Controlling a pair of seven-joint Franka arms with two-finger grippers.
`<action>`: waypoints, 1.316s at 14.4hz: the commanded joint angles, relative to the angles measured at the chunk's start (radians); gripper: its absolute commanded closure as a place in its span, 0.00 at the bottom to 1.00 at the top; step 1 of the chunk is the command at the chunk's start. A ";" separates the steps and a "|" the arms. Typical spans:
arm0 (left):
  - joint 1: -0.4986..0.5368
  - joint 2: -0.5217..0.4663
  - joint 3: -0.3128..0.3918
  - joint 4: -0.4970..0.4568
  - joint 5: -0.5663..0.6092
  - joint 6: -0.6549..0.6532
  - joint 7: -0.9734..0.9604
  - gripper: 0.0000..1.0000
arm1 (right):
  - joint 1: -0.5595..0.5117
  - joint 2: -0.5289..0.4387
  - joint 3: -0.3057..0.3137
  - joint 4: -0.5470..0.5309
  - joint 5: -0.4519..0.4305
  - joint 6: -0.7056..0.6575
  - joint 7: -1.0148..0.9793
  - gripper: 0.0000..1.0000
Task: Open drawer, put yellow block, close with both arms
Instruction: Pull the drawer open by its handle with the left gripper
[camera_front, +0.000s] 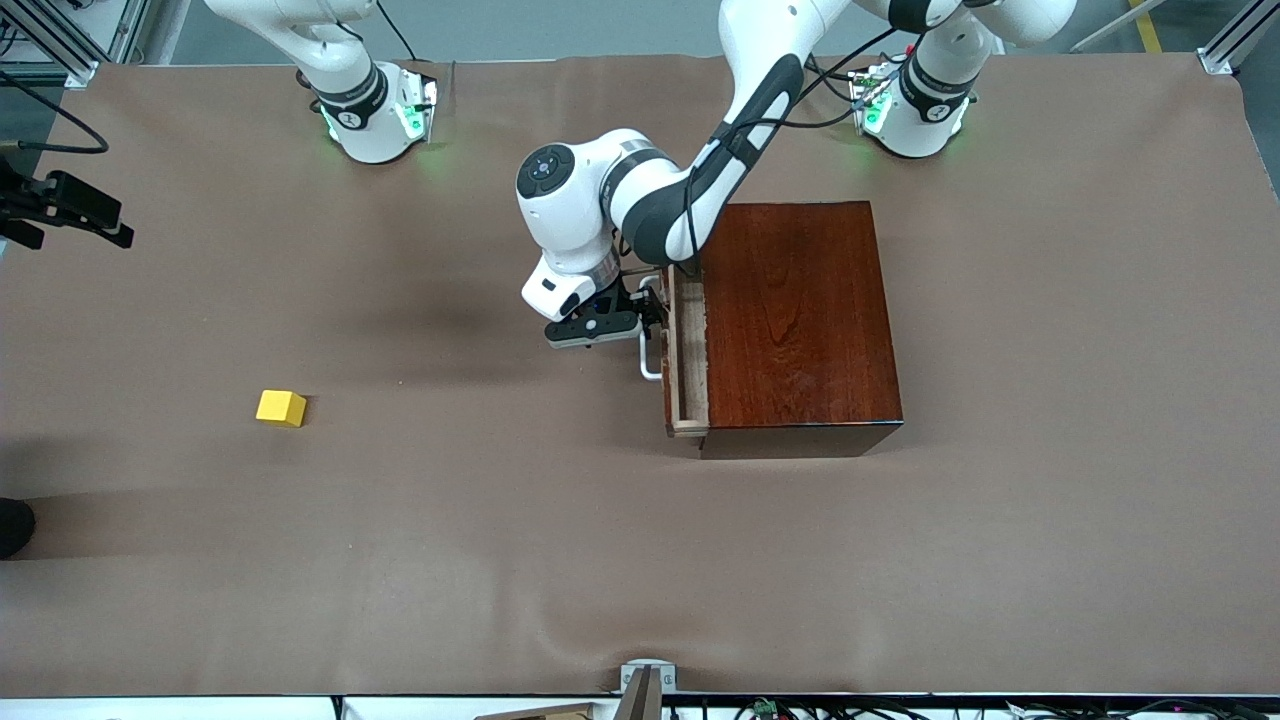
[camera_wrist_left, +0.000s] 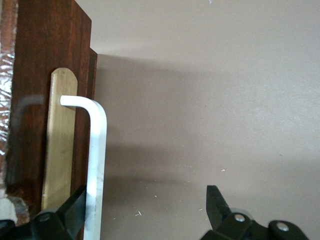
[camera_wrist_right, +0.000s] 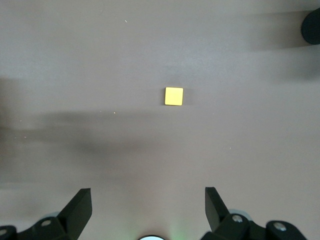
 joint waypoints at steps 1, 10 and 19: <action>-0.008 0.035 -0.009 0.032 -0.026 0.076 -0.027 0.00 | -0.018 -0.008 0.008 -0.011 0.011 -0.004 -0.004 0.00; -0.029 0.037 -0.039 0.040 -0.026 0.121 -0.064 0.00 | -0.014 -0.004 0.010 0.003 0.003 -0.001 -0.013 0.00; -0.026 0.028 -0.043 0.037 -0.026 0.181 -0.102 0.00 | -0.006 0.016 0.011 0.023 0.005 -0.004 -0.005 0.00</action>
